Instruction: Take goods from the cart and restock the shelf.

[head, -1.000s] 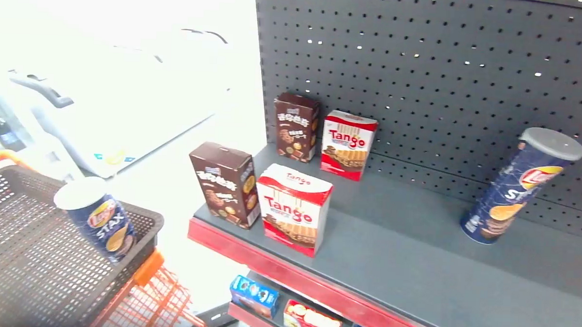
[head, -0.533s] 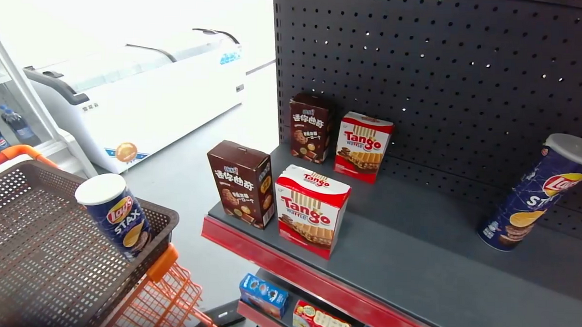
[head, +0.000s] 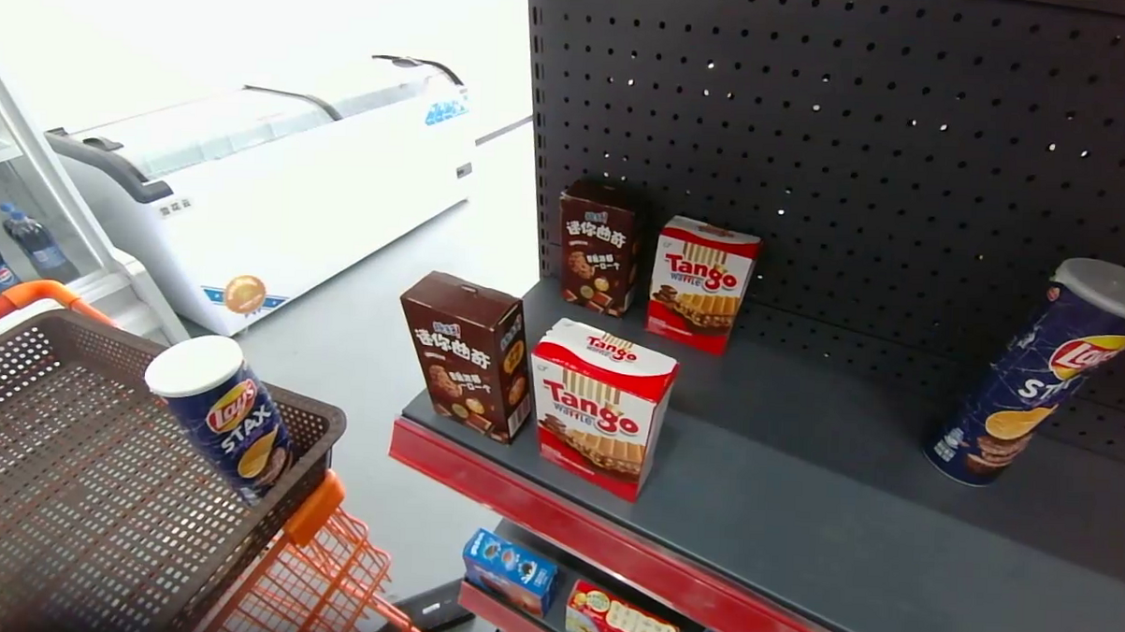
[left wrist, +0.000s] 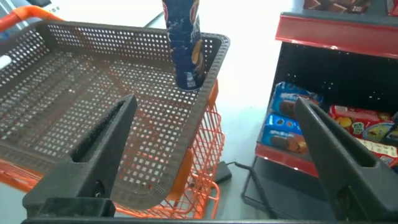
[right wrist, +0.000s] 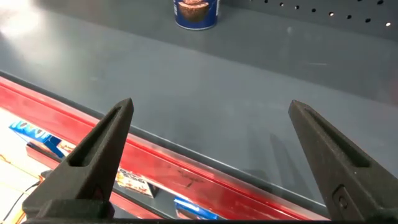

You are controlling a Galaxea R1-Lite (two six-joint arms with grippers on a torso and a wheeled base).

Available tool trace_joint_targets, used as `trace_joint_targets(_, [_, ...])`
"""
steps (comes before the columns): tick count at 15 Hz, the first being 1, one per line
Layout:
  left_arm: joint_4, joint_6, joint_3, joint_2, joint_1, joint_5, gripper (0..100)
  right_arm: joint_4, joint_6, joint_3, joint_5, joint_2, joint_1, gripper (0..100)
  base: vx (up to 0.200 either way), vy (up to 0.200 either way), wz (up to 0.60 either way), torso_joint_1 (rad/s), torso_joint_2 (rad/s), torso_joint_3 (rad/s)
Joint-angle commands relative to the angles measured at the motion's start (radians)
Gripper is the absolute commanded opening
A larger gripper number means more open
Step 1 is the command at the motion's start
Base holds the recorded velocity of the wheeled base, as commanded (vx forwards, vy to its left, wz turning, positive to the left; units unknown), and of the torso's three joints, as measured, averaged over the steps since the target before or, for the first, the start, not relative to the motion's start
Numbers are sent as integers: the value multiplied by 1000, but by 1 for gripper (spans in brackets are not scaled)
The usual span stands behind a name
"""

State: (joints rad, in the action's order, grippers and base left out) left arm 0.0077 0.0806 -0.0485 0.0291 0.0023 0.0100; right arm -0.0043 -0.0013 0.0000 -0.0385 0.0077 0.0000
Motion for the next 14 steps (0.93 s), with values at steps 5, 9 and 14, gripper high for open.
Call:
trace_joint_targets(5, [-32,-25,-301,583,-24,88,100,0,0,0,0,0,0,100,0,0,0,0,0,0])
trace_joint_targets(9, [-58,-51,-412,943,208,-25,100,0,0,0,0,0,0,100,0,0,0,0,0,0])
trace_joint_targets(14, [-598,-42,-290,1259,163,-28,100,0,0,0,0,0,0,100,0,0,0,0,0,0])
